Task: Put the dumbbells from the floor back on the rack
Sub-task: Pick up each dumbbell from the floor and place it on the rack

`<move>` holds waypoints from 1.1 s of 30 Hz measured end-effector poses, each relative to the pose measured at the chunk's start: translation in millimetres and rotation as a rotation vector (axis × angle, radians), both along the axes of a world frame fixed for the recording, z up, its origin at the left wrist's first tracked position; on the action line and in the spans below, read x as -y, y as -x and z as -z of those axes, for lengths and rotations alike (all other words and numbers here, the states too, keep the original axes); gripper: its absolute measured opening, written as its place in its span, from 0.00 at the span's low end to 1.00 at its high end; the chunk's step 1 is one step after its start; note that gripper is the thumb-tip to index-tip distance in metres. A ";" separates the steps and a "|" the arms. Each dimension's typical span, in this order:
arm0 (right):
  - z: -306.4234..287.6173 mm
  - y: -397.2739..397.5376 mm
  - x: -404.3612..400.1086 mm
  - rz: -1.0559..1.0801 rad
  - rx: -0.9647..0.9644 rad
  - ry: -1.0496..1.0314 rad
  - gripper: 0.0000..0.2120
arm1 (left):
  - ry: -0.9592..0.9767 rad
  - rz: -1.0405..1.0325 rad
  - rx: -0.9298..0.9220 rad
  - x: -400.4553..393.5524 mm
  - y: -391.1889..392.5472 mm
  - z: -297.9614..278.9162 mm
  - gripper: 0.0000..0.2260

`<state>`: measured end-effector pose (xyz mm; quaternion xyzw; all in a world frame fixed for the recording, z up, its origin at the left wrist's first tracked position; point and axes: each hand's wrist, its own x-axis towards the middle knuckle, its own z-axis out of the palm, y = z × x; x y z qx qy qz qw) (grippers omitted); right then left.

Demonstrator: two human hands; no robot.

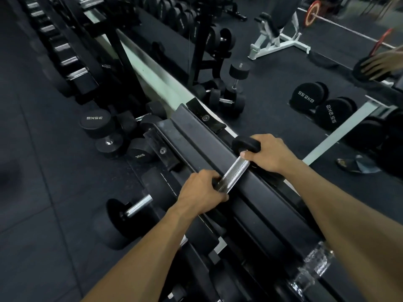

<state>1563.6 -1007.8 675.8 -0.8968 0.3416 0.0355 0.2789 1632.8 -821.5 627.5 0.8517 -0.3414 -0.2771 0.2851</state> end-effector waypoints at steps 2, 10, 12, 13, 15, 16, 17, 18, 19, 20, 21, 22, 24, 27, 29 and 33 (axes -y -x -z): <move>-4.7 -0.6 -4.6 -0.011 0.010 0.020 0.21 | 0.048 -0.043 0.024 -5.9 1.6 -3.8 0.14; -24.0 -26.1 -47.7 -0.246 0.032 0.286 0.33 | -0.007 -0.139 0.150 -60.2 -3.9 -12.1 0.22; -26.0 -37.0 -70.0 -0.314 0.034 0.317 0.33 | -0.046 -0.149 0.197 -84.1 -4.1 -13.2 0.24; -25.4 -42.3 -82.8 -0.350 0.030 0.330 0.33 | -0.065 -0.159 0.215 -97.3 -3.8 -12.9 0.24; -22.4 -53.4 -111.8 -0.435 0.014 0.341 0.33 | -0.102 -0.191 0.234 -128.3 -1.9 -11.1 0.26; -20.3 -58.8 -127.4 -0.480 0.008 0.337 0.33 | -0.119 -0.212 0.239 -145.5 -0.2 -10.0 0.26; -17.6 -64.4 -143.4 -0.522 0.006 0.331 0.32 | -0.128 -0.236 0.245 -163.4 1.5 -8.5 0.25; -14.9 -70.0 -161.0 -0.562 0.006 0.323 0.33 | -0.135 -0.265 0.244 -182.7 3.4 -6.2 0.25; -12.2 -75.4 -179.6 -0.599 0.005 0.311 0.33 | -0.139 -0.297 0.239 -202.1 5.3 -3.4 0.24; -9.2 -80.7 -199.1 -0.635 0.000 0.303 0.33 | -0.149 -0.329 0.231 -221.9 7.1 0.0 0.24; -5.9 -86.0 -220.3 -0.672 -0.011 0.297 0.33 | -0.161 -0.361 0.222 -242.3 8.9 4.6 0.24; -2.0 -91.1 -241.9 -0.711 -0.029 0.291 0.33 | -0.174 -0.393 0.213 -263.1 11.0 9.7 0.23; 7.1 -100.0 -286.2 -0.792 -0.059 0.269 0.34 | -0.194 -0.460 0.190 -305.5 17.4 22.0 0.23; 27.3 -108.6 -357.6 -0.901 -0.102 0.239 0.35 | -0.202 -0.548 0.134 -371.3 32.7 44.9 0.24; 46.6 -110.0 -407.4 -0.964 -0.143 0.223 0.35 | -0.219 -0.601 0.088 -414.9 45.6 63.4 0.25; 98.3 -103.2 -505.4 -1.074 -0.223 0.187 0.34 | -0.271 -0.693 -0.003 -502.6 75.3 104.5 0.26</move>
